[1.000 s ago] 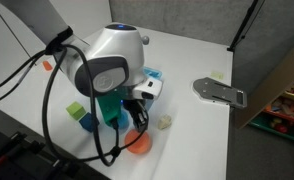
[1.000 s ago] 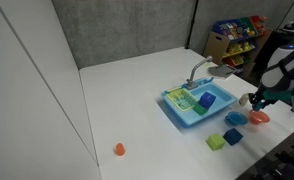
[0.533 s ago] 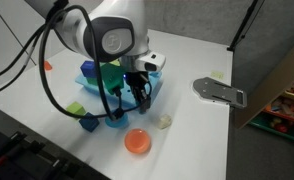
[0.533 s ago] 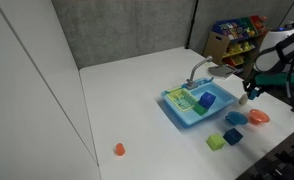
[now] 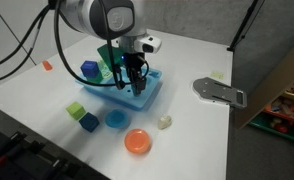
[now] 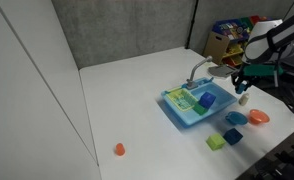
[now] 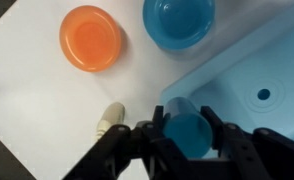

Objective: Remove the blue plate from the orange plate and put it in the dishes drying rack

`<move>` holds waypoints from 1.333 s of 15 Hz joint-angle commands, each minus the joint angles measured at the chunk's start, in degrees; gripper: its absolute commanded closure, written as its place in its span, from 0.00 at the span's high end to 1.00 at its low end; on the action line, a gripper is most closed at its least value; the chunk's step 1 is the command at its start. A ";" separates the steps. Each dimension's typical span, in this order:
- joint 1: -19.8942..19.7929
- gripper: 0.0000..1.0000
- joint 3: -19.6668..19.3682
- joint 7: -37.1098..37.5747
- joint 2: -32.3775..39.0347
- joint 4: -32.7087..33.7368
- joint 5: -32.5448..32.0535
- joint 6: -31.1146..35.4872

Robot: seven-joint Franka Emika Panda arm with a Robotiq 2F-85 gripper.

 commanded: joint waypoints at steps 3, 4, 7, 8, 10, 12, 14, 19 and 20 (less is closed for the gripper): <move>-3.35 0.16 6.40 -2.51 4.45 7.43 5.35 -4.50; -3.55 0.16 7.20 -2.58 5.44 8.66 6.16 -4.92; -3.43 0.16 8.00 -1.79 7.59 11.49 7.19 -6.11; -3.21 0.16 7.70 -1.16 7.93 12.01 7.11 -6.76; -2.24 0.41 7.15 -0.78 7.13 9.75 6.19 -4.56; -2.36 0.41 7.13 -0.79 7.55 10.31 6.20 -4.87; -2.15 0.16 6.92 -0.53 7.99 10.36 5.78 -4.86; -1.13 0.16 8.53 -2.87 8.97 10.27 5.64 -2.65; -0.80 0.16 8.89 -3.26 9.12 10.39 5.61 -2.16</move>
